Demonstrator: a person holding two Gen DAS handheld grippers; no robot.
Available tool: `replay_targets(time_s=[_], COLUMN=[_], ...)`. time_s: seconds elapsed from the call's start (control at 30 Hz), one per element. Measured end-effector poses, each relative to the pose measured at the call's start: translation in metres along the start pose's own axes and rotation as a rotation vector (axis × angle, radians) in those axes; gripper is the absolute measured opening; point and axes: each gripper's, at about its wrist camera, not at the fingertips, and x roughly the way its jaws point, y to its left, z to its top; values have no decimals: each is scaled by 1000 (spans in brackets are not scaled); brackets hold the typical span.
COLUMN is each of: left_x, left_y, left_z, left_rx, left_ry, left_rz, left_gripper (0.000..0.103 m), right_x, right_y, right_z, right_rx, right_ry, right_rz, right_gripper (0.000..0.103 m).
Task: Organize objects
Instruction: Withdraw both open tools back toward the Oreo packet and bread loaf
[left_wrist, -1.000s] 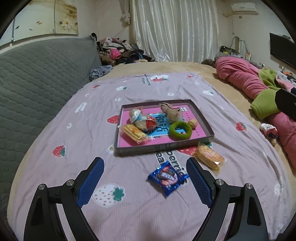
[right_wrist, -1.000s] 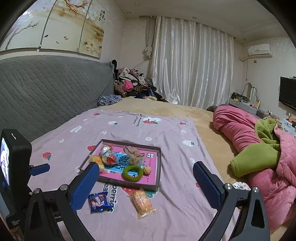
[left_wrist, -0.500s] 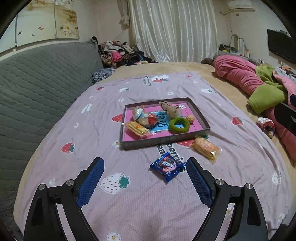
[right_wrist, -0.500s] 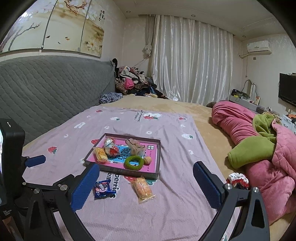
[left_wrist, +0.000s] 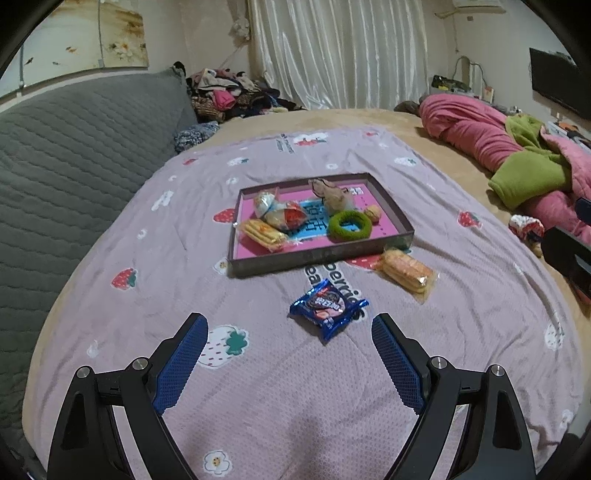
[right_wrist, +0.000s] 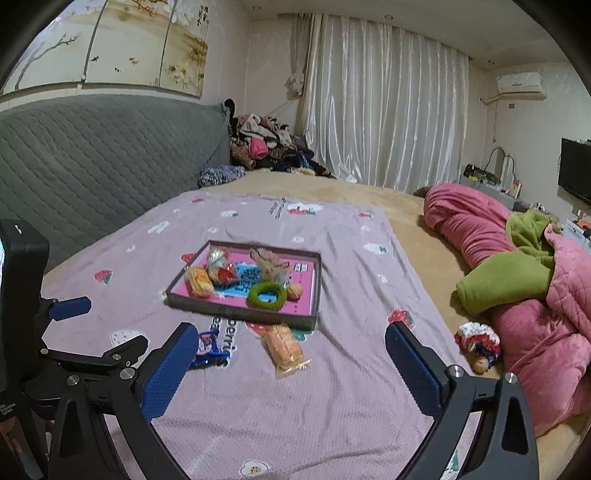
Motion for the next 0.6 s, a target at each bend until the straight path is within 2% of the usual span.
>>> replay_targets(time_s=[0.3, 0.4, 0.6], left_x=[46, 61, 87], left_y=[-8, -11, -13], left_z=[-21, -25, -25], left_rx=[28, 38, 56], left_ry=[84, 96, 105], left_rz=[-52, -52, -104], left_gripper=[91, 91, 91], right_x=[48, 65, 96], right_y=[-5, -4, 0], right_z=[-22, -30, -39], right_rx=[-1, -12, -46], right_ry=[116, 149, 197], right_rz=[18, 21, 46], right_gripper=[102, 102, 102])
